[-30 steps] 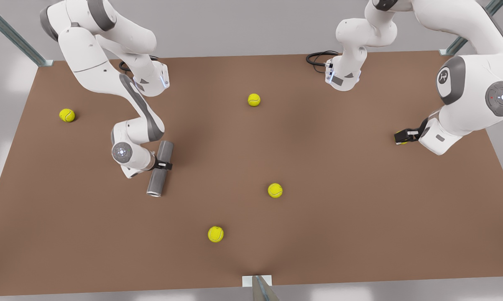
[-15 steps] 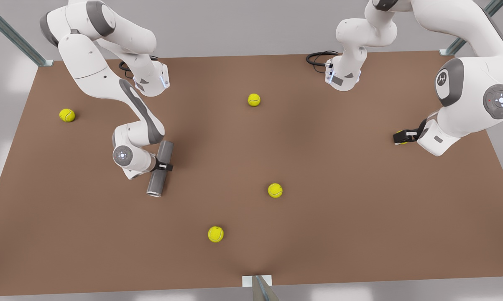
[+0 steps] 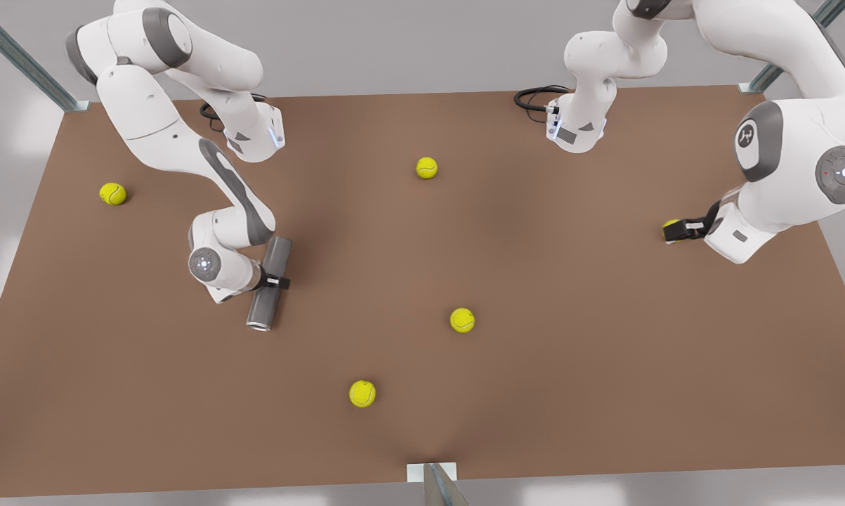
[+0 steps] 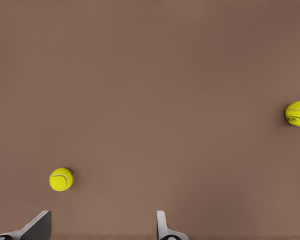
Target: Put the tennis tube upright
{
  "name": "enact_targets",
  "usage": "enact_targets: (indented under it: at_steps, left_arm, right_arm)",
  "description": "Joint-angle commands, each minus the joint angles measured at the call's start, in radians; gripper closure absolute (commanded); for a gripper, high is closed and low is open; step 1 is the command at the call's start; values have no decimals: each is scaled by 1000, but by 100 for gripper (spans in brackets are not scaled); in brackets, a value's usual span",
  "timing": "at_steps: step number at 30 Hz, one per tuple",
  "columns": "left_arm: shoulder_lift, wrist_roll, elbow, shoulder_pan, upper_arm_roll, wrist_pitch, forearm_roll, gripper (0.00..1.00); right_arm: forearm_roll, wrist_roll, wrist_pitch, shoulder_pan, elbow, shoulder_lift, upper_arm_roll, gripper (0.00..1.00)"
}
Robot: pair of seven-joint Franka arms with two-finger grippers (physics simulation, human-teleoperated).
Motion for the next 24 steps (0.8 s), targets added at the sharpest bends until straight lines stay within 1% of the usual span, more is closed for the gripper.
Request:
enact_targets:
  at_steps: [1, 8, 9, 12, 19, 21, 23, 24]
  left_arm:
    - [0, 0, 0, 2, 0, 0, -1, 0]
    - [0, 0, 0, 2, 0, 2, 0, 0]
    - [0, 0, 0, 2, 0, 2, 0, 0]
    - [0, -2, 0, 2, 0, 0, -1, 0]
    - [0, 0, 0, 2, 0, 2, 0, 0]
    - [0, 0, 0, 2, 0, 2, 0, 0]
    - [0, 0, 0, 2, 0, 2, 0, 0]
    - [0, 0, 0, 2, 0, 3, 0, 0]
  right_arm:
    - [0, 0, 0, 0, 0, 1, 0, 0]
    - [0, 2, 0, 2, 5, 15, 0, 1]
    - [0, 2, 0, 0, 5, 15, 0, 10]
    - [0, 2, 0, 0, 5, 15, 0, 19]
    - [0, 3, 0, 2, 6, 15, 0, 20]
    - [0, 6, -2, 6, 5, 15, 0, 22]
    - [0, 6, -2, 6, 6, 15, 0, 26]
    - [0, 6, -3, 6, 6, 15, 0, 26]
